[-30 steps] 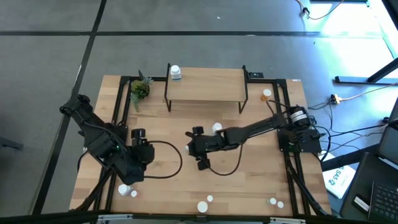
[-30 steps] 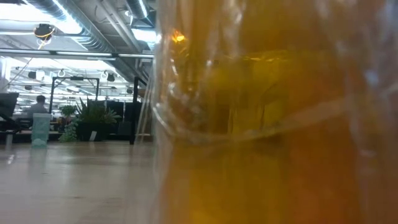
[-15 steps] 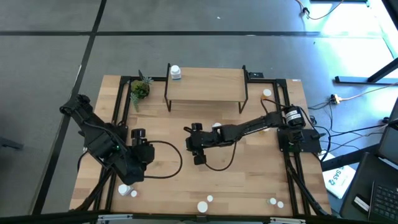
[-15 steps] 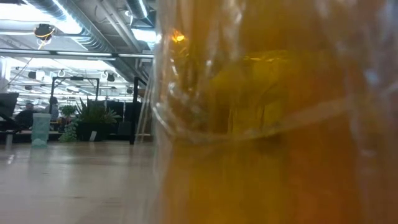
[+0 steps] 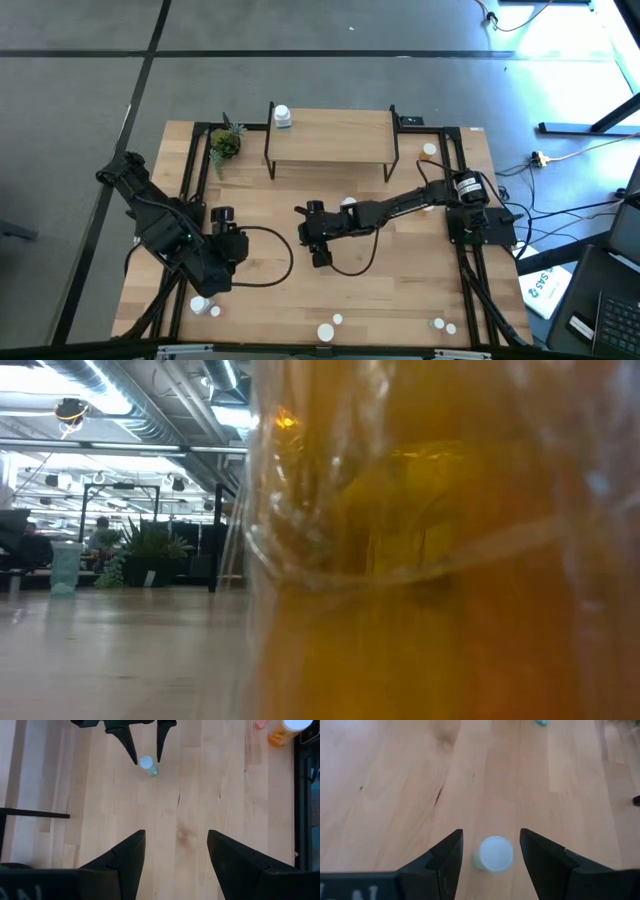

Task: Pick and place medicine bottles onto shelf by color
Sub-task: Put the top right blue pill bottle on the shelf

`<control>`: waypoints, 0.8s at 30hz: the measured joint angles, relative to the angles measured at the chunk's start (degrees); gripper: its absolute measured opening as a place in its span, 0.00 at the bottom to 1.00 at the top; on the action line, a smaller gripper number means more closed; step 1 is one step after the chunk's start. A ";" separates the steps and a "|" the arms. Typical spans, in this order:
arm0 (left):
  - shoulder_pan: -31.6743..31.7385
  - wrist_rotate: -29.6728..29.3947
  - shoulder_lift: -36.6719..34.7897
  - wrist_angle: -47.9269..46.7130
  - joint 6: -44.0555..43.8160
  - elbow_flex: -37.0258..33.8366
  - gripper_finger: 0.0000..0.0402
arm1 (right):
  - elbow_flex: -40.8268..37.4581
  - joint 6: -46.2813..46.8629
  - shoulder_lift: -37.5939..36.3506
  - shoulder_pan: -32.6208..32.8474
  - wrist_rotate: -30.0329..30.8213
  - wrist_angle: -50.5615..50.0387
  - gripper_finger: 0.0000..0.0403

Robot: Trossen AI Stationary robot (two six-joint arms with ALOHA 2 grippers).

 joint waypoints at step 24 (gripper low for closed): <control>0.00 0.07 0.00 0.00 0.20 0.00 0.52 | -0.07 1.76 0.00 0.00 2.52 -0.72 0.50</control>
